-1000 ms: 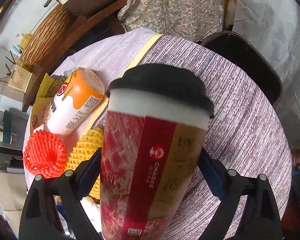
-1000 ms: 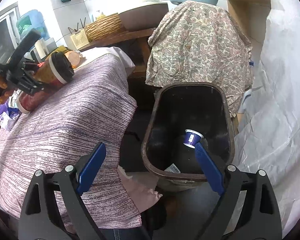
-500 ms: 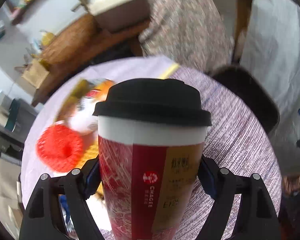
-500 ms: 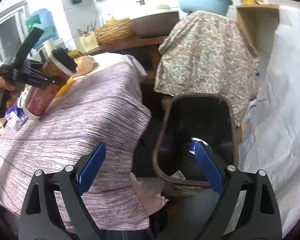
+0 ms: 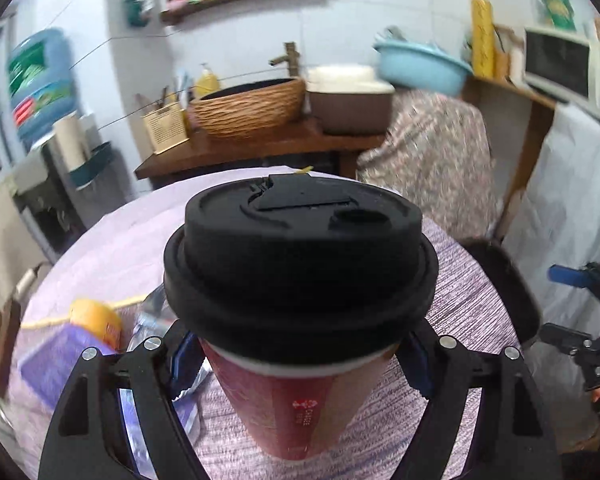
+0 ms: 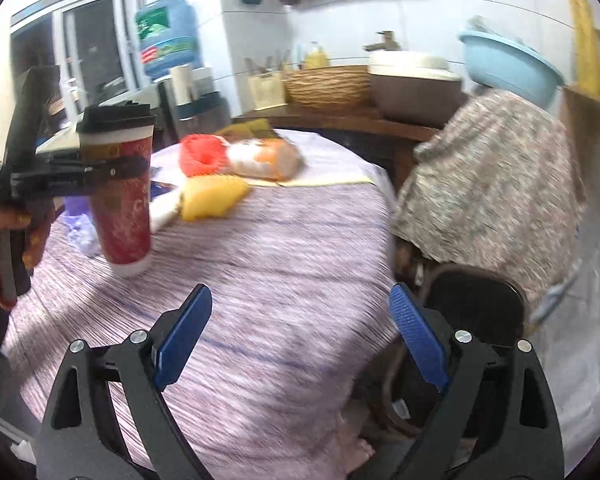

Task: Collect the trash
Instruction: 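Grasp the yellow foam fruit net with the right gripper while the left holds the coffee cup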

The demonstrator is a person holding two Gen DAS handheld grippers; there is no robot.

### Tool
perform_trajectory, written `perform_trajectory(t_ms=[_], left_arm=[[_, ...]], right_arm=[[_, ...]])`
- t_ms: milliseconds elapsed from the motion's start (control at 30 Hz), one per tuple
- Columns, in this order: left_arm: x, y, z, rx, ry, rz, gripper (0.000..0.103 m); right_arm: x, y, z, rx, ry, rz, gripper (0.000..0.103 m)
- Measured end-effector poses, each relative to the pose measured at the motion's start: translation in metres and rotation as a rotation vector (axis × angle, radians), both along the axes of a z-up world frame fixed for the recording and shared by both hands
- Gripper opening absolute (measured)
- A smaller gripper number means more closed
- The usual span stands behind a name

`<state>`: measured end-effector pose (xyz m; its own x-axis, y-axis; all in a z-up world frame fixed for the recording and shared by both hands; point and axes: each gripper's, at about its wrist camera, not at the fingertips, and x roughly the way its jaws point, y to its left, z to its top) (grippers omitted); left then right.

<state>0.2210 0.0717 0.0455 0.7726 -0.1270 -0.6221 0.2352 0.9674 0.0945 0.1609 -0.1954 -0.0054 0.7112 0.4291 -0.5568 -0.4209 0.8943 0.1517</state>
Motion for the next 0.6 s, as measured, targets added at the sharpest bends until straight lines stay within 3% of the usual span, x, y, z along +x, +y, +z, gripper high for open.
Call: perform_trajectory(t_ms=[267, 467, 600], left_arm=[[-0.036, 0.032, 0.004, -0.093, -0.055, 0.089, 0.079], [-0.057, 0.051, 0.005, -0.134, -0.088, 0.132, 0.079], [-0.065, 0.060, 0.004, -0.162, -0.096, 0.147, 0.079]], right_arm=[[0.026, 0.061, 0.017, -0.043, -0.010, 0.154, 0.089], [0.067, 0.113, 0.008, -0.063, 0.073, 0.263, 0.089], [0.098, 0.146, -0.005, -0.087, 0.123, 0.272, 0.089]])
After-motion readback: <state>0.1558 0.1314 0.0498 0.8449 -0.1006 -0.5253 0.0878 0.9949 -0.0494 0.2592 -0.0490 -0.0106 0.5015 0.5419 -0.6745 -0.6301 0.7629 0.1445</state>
